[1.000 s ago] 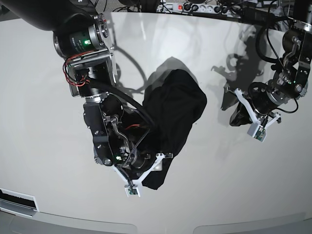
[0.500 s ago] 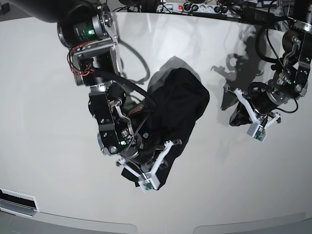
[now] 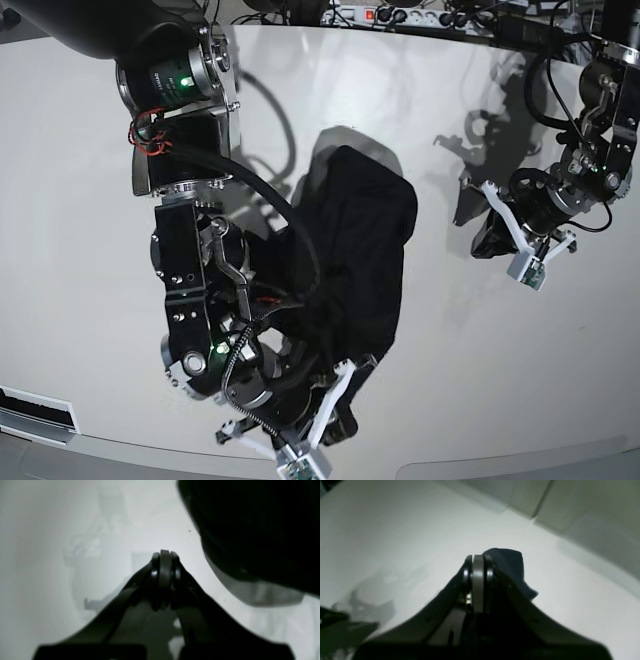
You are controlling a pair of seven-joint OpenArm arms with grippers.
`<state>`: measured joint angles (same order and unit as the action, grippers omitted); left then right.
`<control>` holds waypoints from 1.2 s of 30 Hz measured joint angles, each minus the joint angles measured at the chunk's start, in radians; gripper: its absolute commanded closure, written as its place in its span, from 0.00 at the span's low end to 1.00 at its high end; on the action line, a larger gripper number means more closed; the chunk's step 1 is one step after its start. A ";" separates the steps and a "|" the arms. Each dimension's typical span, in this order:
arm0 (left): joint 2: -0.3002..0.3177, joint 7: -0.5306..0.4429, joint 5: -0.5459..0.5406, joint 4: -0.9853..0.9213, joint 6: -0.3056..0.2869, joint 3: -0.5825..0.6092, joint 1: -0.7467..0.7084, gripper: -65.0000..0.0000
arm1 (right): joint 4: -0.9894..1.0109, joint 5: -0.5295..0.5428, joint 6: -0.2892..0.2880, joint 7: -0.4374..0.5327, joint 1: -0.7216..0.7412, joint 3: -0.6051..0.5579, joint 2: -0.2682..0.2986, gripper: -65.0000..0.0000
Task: Layout the t-shirt on the table in an organized manner, then fold the t-shirt properly
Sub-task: 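Grasp the black t-shirt with the right gripper and lift it, then reach the left gripper toward the shirt held by the right gripper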
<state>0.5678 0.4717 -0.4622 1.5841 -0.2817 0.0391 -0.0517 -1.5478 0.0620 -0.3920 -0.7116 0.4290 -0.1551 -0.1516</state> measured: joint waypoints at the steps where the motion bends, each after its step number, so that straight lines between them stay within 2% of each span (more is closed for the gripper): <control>1: 0.000 0.000 0.001 0.000 -0.040 0.000 0.000 1.00 | -0.015 -0.024 0.023 -0.011 0.000 0.000 0.000 1.00; 3: 0.000 0.000 -0.012 0.000 -0.099 0.000 0.000 1.00 | -0.031 -0.098 0.105 -0.016 -0.013 0.000 0.004 1.00; 7: 0.000 -0.002 -0.047 0.000 -0.145 0.000 0.002 1.00 | -0.077 -0.239 0.282 -0.049 -0.071 0.000 0.052 1.00; 10: 0.000 -0.004 -0.054 0.000 -0.149 0.000 0.002 1.00 | -0.140 -0.325 0.402 -0.073 -0.114 0.001 0.080 1.00; 13: 0.000 -0.004 -0.054 0.000 -0.148 0.000 0.002 1.00 | -0.185 -0.406 0.479 -0.086 -0.153 0.001 0.103 1.00; 14: 0.000 -0.004 -0.054 0.000 -0.149 0.000 0.002 0.96 | -0.195 -0.430 0.502 -0.087 -0.170 0.001 0.110 1.00; 15: 0.000 -0.004 -0.054 0.000 -0.149 0.000 0.002 0.88 | -0.200 -0.457 0.528 -0.096 -0.185 0.000 0.118 1.00; 17: 0.000 -0.004 -0.055 0.000 -0.195 0.000 0.002 0.68 | -0.204 -0.501 0.564 -0.109 -0.212 0.000 0.127 1.00; 19: 0.000 -0.003 -0.117 0.000 -0.259 0.000 0.002 0.48 | -0.204 -0.510 0.567 -0.110 -0.229 0.000 0.138 1.00; 20: 0.000 -0.002 -0.154 0.000 -0.297 0.000 0.002 0.41 | -0.204 -0.519 0.564 -0.109 -0.236 0.001 0.138 1.00; 23: -0.018 -0.001 -0.224 0.000 -0.351 0.000 0.002 0.39 | -0.204 -0.468 0.498 -0.104 -0.264 0.001 0.137 1.00; 27: -0.086 0.003 -0.224 0.000 -0.344 0.019 0.002 0.39 | -0.204 -0.433 0.451 -0.093 -0.288 -0.001 0.135 1.00; 31: -0.149 -0.003 -0.130 -0.019 -0.344 0.116 0.005 0.39 | -0.204 -0.428 0.450 -0.089 -0.282 0.000 0.137 1.00; 36: -0.219 -0.074 0.064 -0.089 -0.229 0.230 0.018 0.39 | -0.204 -0.423 0.439 -0.089 -0.284 0.000 0.148 1.00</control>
<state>0.3492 0.3977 -0.3981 1.4956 -0.5106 0.2691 -0.0341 -1.7523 -0.3611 0.0467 -0.8009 0.1452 -0.1555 -0.0040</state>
